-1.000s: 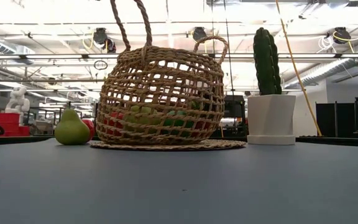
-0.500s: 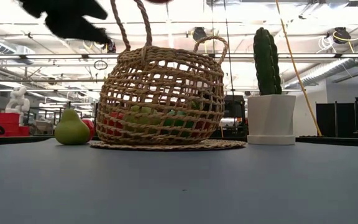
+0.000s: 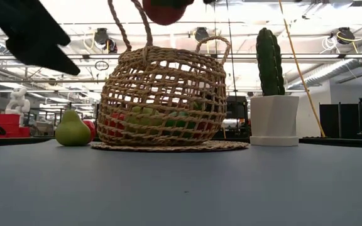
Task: Build produce basket
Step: Put the apple into the brown basket
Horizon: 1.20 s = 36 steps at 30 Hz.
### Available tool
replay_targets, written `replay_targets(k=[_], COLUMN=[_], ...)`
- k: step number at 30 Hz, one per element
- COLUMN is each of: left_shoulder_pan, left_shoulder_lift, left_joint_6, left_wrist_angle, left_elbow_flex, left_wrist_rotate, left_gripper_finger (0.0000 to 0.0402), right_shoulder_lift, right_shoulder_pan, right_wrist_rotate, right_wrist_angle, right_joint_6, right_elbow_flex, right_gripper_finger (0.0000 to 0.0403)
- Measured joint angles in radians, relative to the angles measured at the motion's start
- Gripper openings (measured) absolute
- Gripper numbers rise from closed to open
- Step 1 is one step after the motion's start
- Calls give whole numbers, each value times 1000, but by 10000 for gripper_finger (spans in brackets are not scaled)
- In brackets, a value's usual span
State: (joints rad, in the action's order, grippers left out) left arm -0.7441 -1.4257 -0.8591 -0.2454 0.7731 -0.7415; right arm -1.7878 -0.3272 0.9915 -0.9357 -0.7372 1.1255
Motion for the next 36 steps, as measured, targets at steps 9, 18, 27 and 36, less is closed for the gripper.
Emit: replay_targets(k=[9, 18, 27, 36], left_shoulder_pan=[-23, -68, -77, -76], left_shoulder_lift=[-9, -9, -9, -9], left_joint_6=[-62, -70, -92, -53], left_wrist_angle=[-34, -42, -16, 93], left_elbow_flex=[0, 0, 0, 0], left_wrist_rotate=[9, 11, 9, -19], left_gripper_finger=[395, 395, 395, 395], right_shoulder_lift=[0, 0, 81, 232], right_shoulder_pan=[207, 249, 244, 335], right_wrist_rotate=[6, 24, 131, -295], right_wrist_angle=[-5, 30, 208, 751], right_joint_6=[168, 176, 273, 715], right_elbow_flex=[0, 0, 2, 52], right_gripper_finger=[341, 368, 372, 373])
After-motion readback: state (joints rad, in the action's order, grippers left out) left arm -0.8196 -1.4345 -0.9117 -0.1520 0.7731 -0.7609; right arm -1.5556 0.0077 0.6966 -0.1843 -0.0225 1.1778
